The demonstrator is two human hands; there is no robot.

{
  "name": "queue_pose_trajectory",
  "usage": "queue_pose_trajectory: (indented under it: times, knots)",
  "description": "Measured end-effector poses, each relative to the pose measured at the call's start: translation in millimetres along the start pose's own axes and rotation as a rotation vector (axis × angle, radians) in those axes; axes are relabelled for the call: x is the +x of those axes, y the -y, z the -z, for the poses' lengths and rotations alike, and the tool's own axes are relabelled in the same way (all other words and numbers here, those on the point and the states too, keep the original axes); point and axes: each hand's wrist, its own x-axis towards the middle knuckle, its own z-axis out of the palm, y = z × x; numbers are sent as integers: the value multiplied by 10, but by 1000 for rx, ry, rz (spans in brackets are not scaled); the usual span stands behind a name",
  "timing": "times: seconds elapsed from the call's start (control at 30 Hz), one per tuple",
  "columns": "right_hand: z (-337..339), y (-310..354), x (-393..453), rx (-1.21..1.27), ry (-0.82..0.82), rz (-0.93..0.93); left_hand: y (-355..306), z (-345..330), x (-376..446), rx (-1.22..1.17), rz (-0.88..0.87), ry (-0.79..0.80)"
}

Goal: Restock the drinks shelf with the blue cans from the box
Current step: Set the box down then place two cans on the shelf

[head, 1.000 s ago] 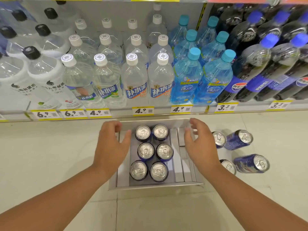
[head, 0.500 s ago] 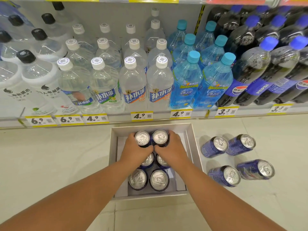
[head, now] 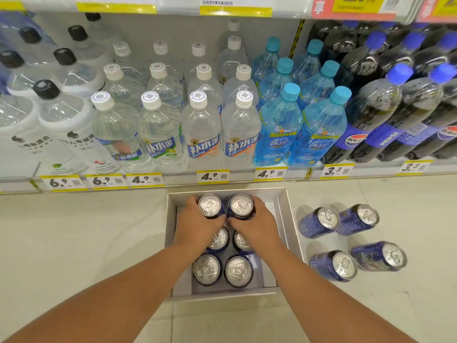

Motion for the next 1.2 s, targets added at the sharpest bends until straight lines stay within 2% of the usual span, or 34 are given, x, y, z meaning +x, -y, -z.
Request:
queue_pose_trajectory:
  times: [0.27,0.4,0.6,0.83,1.0,1.2]
  knots:
    - [677,675,-384,-6,-2,26,-577,700,-412,-7,-82,-12]
    - [1272,1340,-795,-9,4,20,-1243,1275,-829,-12,-123,-3]
    - [2385,2576,-1495,66,45,35,-2600,2190,-1581,-29,-177,33]
    - [3836,4281,-2259,119,46,147,-4447,3282,-2369,-64,-254,54]
    - [4803,5358,-2610,106,22,205,-5617,3942,-2739,-83,-327,79]
    - [5856,6475,-2907,58,24,305,-7006,4627,-3182,-30,-453,28]
